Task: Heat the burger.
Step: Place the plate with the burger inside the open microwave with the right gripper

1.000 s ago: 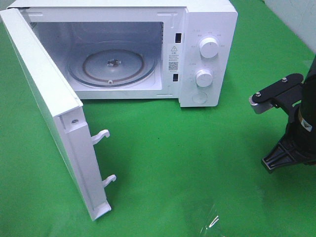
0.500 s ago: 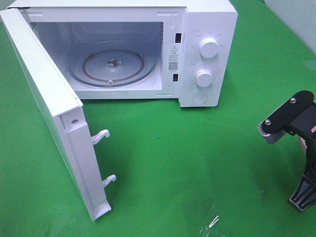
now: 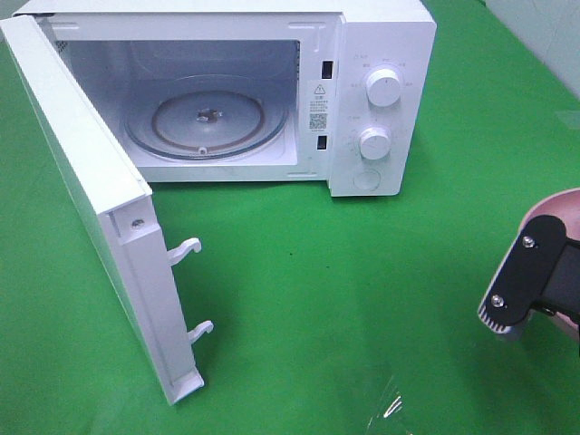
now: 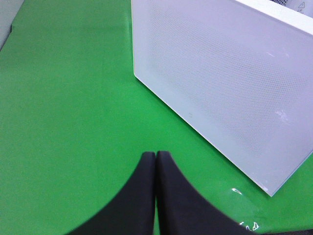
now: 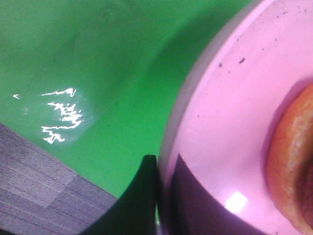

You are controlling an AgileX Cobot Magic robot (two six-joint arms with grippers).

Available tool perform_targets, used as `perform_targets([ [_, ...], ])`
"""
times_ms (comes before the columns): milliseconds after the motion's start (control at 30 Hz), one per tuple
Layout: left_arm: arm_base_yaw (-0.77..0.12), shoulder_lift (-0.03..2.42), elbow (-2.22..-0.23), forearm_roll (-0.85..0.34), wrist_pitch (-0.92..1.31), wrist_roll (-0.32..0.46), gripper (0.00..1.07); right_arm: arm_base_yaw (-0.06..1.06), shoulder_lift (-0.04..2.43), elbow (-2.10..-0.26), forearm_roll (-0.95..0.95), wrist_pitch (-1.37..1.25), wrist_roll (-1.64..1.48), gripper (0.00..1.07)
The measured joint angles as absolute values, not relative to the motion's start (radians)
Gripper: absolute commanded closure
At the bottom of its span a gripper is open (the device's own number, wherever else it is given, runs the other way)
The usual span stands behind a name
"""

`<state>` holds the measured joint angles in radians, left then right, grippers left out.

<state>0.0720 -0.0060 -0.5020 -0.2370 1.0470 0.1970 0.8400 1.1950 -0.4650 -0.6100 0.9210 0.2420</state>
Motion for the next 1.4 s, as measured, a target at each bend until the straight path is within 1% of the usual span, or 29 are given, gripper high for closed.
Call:
perform_targets([
  [167,0.072,-0.006,-0.502,-0.237,1.047,0.197,1.06,0.860,1.175,-0.457,-0.610,0.920,0.123,1.07],
  [200,0.072,-0.006,-0.502,-0.237,1.047,0.197,1.06,0.861,1.171,-0.456,-0.610,0.920,0.061,1.07],
  [367,0.072,-0.006,-0.502,-0.237,1.047,0.197,1.06,0.862,1.170,-0.455,-0.611,0.894,-0.022,1.07],
  [667,0.072,-0.006,-0.502,-0.237,1.047,0.197,1.06,0.862,1.170,-0.455,-0.621,0.757,-0.215,1.07],
  [867,0.072,-0.006,-0.502,-0.237,1.047,0.197,1.06,0.862,1.170,-0.451,-0.655,0.691,-0.274,1.07],
  [1000,0.072,-0.006,-0.502,-0.237,1.047,0.197,1.06,0.862,1.170,-0.450,-0.669,0.564,-0.398,1.07],
  [1133,0.072,-0.006,-0.502,-0.237,1.047,0.197,1.06,0.862,1.170,-0.449,-0.675,0.515,-0.451,1.07],
  [1400,0.072,-0.006,-0.502,-0.237,1.047,0.197,1.06,0.849,1.170,-0.446,-0.612,0.446,-0.623,1.07],
])
